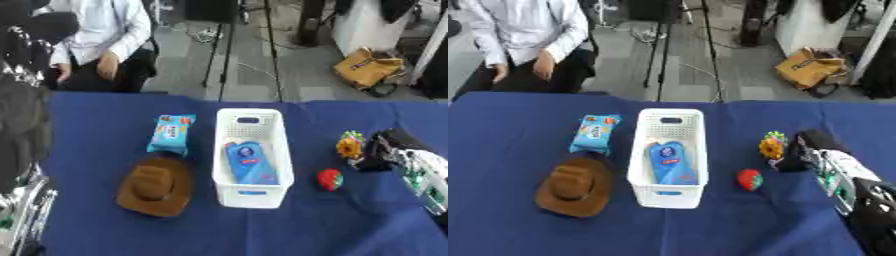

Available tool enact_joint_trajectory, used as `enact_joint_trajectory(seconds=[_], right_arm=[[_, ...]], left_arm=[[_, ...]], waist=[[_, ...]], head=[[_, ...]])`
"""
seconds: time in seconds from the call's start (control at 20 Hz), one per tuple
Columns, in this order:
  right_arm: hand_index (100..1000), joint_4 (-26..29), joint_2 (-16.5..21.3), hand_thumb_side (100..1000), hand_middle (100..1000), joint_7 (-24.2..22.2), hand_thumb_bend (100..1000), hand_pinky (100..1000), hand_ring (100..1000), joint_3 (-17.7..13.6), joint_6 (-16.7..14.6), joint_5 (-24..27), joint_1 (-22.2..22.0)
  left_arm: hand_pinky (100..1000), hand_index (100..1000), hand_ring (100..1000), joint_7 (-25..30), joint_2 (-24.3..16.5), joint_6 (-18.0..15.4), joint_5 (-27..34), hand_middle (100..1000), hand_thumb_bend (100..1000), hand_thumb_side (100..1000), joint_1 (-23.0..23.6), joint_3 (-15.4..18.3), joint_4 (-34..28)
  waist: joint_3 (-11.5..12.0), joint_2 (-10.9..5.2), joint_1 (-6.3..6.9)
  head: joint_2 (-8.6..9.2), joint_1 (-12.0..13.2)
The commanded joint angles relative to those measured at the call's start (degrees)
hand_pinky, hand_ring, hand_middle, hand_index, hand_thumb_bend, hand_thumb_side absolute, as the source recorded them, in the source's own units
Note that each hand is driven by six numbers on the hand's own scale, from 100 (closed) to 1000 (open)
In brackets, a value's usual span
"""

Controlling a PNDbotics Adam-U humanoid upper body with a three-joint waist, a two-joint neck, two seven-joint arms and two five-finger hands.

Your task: Pick up objects on the table and place them in the box.

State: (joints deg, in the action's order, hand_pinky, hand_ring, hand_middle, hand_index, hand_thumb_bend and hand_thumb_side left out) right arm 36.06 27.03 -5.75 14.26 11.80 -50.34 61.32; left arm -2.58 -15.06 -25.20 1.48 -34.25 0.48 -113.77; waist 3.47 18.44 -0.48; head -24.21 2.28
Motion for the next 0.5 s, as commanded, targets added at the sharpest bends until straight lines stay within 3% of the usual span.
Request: enact_joint_trajectory(seconds=[0.05, 0.25, 0.5], right_arm=[[780, 0.5, 1.7, 707, 596, -1.4, 769, 905, 919, 0.2, 0.1, -0.1, 0.8], [859, 0.7, 1.6, 729, 662, -4.4, 780, 920, 952, 0.1, 1.0, -0.7, 1.0], [871, 1.6, 1.6, 724, 681, -6.1, 798, 929, 966, 0.2, 1.7, -0.6, 1.1]], left_arm=[[830, 808, 770, 0.3, -0.2, 0.0, 0.1, 792, 100, 834, -1.0, -0.1, -0.8], [830, 808, 769, 0.4, -0.2, 0.0, 0.1, 792, 100, 831, -1.1, -0.1, -0.8], [829, 807, 769, 0.4, -0.2, 0.0, 0.1, 792, 100, 826, -1.1, -0.1, -0.8]], waist=[[-0.1, -0.98, -0.03], [-0.1, -0.99, 0.03], [-0.1, -1.03, 0.05]], head=[[0.58, -0.3], [0.53, -0.6], [0.56, -0.8]])
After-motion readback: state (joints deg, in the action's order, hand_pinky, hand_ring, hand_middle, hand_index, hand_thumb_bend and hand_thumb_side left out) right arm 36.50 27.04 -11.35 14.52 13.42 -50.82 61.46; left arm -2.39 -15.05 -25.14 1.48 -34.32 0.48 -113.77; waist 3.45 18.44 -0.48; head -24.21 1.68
